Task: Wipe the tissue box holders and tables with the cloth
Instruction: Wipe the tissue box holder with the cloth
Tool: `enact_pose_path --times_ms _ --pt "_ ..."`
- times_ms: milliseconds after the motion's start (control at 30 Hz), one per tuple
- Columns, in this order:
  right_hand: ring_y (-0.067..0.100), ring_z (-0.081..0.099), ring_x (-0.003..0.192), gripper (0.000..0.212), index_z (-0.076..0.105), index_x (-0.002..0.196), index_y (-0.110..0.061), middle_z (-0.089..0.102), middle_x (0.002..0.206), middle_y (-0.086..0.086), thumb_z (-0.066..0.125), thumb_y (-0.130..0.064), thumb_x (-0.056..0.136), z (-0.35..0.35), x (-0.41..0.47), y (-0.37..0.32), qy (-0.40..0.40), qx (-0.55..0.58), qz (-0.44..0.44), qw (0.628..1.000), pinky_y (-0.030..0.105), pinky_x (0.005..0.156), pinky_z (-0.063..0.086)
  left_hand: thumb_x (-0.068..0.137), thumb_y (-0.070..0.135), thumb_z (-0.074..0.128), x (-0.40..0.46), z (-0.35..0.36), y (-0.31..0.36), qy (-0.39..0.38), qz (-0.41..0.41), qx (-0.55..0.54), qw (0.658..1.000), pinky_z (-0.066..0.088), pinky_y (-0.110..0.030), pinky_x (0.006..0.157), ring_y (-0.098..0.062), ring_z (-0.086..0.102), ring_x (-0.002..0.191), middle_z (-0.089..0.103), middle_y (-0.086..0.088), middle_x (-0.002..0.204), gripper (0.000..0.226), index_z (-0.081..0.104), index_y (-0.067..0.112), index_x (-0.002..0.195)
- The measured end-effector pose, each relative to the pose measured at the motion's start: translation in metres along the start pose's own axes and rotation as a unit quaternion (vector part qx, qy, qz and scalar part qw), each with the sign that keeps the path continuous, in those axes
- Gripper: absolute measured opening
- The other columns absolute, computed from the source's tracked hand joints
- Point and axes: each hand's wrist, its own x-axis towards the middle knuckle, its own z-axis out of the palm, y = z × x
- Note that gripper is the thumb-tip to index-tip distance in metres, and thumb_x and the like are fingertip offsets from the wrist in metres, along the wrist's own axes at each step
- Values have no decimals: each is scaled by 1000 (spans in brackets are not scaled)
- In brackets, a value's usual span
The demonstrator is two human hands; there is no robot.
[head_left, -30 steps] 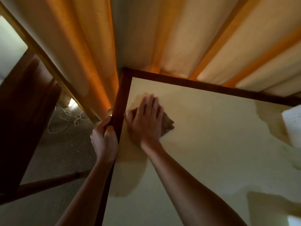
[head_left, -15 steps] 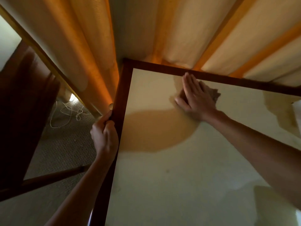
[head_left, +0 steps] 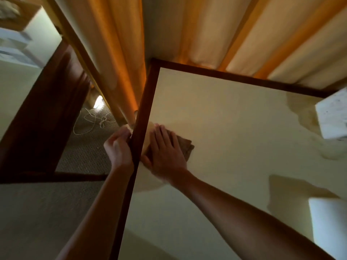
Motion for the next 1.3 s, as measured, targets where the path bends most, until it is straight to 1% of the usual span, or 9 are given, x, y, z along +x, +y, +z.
enact_pose_path --times_ms 100,233,500,667,833,967,1067,1167,1300 --pt "30 -1 154 83 13 157 -1 7 166 17 23 -59 98 1 -43 22 -23 -36 -13 999 50 124 4 92 0 45 -50 -18 -22 50 127 149 979 57 -28 78 -8 65 83 71 -2 98 30 72 7 102" --pt "37 14 152 86 25 154 4 18 163 22 21 -59 95 5 -112 62 -6 -16 108 994 53 122 16 76 -4 37 -126 -34 -63 -58 278 228 931 43 -10 95 -7 61 104 66 2 109 46 71 5 104" --pt "35 12 153 84 20 155 1 15 165 19 19 -61 98 26 -282 114 29 -15 214 976 52 122 16 69 -3 37 -251 -13 -143 -248 326 280 868 42 -11 93 -11 62 100 70 -2 102 44 73 10 91" --pt "36 23 150 80 33 152 1 27 161 20 28 -59 99 46 -368 123 39 -19 164 986 55 118 27 68 -5 36 -317 2 -173 -303 287 269 868 45 -13 93 -5 62 102 69 1 103 46 72 9 93" --pt "30 16 153 79 27 155 -4 21 164 15 15 -60 101 48 -436 158 21 -46 113 992 51 122 21 72 -11 38 -369 16 -199 -339 286 282 851 45 -11 93 3 59 103 68 3 104 46 71 12 95" --pt "29 15 153 76 26 156 -4 21 164 14 26 -57 101 47 -478 193 -3 -46 86 995 51 122 22 72 -10 35 -404 36 -213 -355 273 275 851 46 -14 93 9 57 105 66 12 105 51 69 21 95" --pt "24 6 154 75 19 158 -7 16 165 10 25 -56 102 42 -496 211 22 50 52 997 44 125 9 78 -15 35 -422 56 -218 -361 227 259 867 52 -24 92 3 60 104 67 10 105 52 69 19 99" --pt "24 43 138 60 45 146 -9 51 146 10 37 -47 100 28 -515 217 195 228 174 938 41 116 33 75 1 34 -432 82 -216 -355 170 251 884 54 -33 87 -10 65 102 68 5 104 47 67 26 98" --pt "17 57 112 34 55 132 -8 61 123 6 50 -18 100 6 -529 242 332 368 406 767 22 93 47 88 -8 35 -445 123 -203 -337 54 241 909 57 -35 79 -22 67 98 63 -3 119 45 61 20 111"
